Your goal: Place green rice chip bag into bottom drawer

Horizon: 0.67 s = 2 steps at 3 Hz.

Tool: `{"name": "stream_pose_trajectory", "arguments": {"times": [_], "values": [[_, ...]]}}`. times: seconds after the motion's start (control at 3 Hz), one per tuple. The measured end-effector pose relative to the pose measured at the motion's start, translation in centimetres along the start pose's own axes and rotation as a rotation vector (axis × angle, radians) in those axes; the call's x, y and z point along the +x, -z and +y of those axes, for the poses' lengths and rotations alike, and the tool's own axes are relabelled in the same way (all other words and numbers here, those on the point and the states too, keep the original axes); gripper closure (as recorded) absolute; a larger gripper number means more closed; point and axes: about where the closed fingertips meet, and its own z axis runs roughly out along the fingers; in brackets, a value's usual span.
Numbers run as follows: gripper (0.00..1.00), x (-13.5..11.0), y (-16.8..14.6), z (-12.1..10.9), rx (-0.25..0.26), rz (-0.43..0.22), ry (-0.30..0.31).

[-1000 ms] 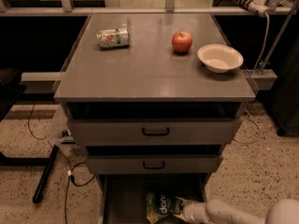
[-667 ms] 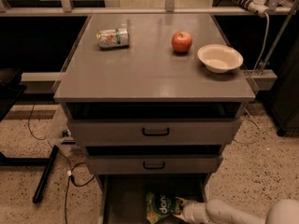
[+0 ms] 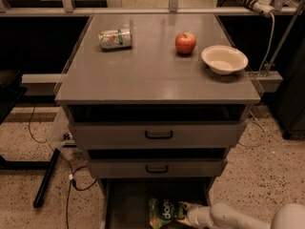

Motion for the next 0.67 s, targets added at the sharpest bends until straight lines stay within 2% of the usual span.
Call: {"name": "stream_pose_trajectory", "arguments": {"times": [0.33, 0.67], "values": [[0.13, 0.0, 0.0, 0.0, 0.0, 0.0, 0.0], [0.0, 0.0, -0.01, 0.01, 0.0, 0.0, 0.0]]}}
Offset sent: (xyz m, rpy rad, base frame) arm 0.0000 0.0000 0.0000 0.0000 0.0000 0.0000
